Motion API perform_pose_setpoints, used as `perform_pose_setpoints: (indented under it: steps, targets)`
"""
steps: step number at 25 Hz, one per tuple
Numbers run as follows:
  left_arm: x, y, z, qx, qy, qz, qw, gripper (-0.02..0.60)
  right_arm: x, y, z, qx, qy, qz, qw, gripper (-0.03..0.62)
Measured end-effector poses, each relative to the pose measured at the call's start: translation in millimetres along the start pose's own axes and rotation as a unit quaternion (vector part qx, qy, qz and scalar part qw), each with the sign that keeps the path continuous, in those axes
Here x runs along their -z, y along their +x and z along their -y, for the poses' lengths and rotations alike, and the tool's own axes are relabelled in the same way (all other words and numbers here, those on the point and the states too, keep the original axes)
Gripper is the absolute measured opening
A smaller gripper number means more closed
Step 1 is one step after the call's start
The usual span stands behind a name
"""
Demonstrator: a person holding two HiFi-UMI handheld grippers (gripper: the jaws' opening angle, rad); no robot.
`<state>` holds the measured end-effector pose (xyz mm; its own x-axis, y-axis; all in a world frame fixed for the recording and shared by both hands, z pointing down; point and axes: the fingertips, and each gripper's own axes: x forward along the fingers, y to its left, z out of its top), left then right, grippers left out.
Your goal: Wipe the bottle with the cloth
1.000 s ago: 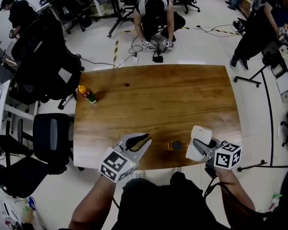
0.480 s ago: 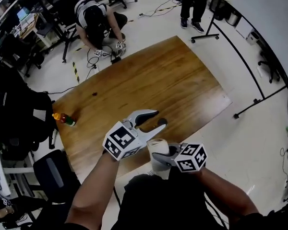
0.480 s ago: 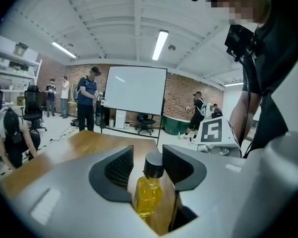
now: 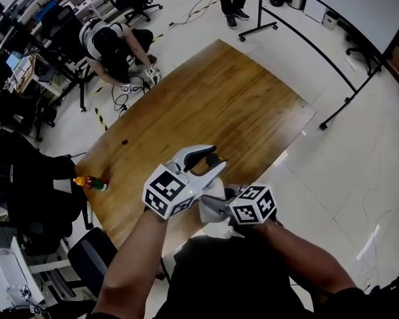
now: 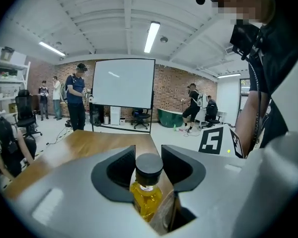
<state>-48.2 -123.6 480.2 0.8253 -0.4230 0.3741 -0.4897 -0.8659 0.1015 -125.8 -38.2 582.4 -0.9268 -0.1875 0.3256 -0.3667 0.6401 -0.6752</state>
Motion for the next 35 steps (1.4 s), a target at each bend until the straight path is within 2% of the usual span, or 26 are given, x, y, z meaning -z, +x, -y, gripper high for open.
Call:
perform_pose_setpoints:
  steps: [3,6,10,13,17,21,26,31,35]
  targets:
    - [0,4,-5,-0.006,-0.017,0.005,0.9998,0.178,-4,1,2,0.001,0.011,0.026,1.0,0.074]
    - [2,2,-1,0.009,-0.018,-0.003,0.9998,0.178,-13,7,6,0.005,0.023,0.055,0.998,0.074]
    - [11,-1,2,0.029,-0.018,-0.013,0.9993,0.179,-19,13,23,-0.002,0.077,0.083,0.994,0.074]
    - [13,-3,0,0.032,-0.028,-0.006,0.9991,0.181,-18,17,32,-0.026,0.134,0.093,0.986,0.074]
    - [11,-3,0,0.035,-0.034,0.003,0.9988,0.183,-3,22,42,-0.038,0.196,0.081,0.976,0.074]
    - [12,-5,0,0.039,-0.036,0.01,0.9986,0.184,23,29,56,-0.032,0.259,0.06,0.963,0.074]
    - [15,-4,-2,0.039,-0.04,0.011,0.9984,0.187,41,31,70,-0.025,0.339,0.059,0.939,0.072]
    - [17,-3,-2,0.032,-0.028,-0.001,0.9991,0.186,44,30,75,-0.009,0.362,0.059,0.93,0.074]
    - [19,-1,1,0.027,-0.022,-0.005,0.9994,0.186,60,22,76,-0.001,0.385,0.029,0.923,0.074]
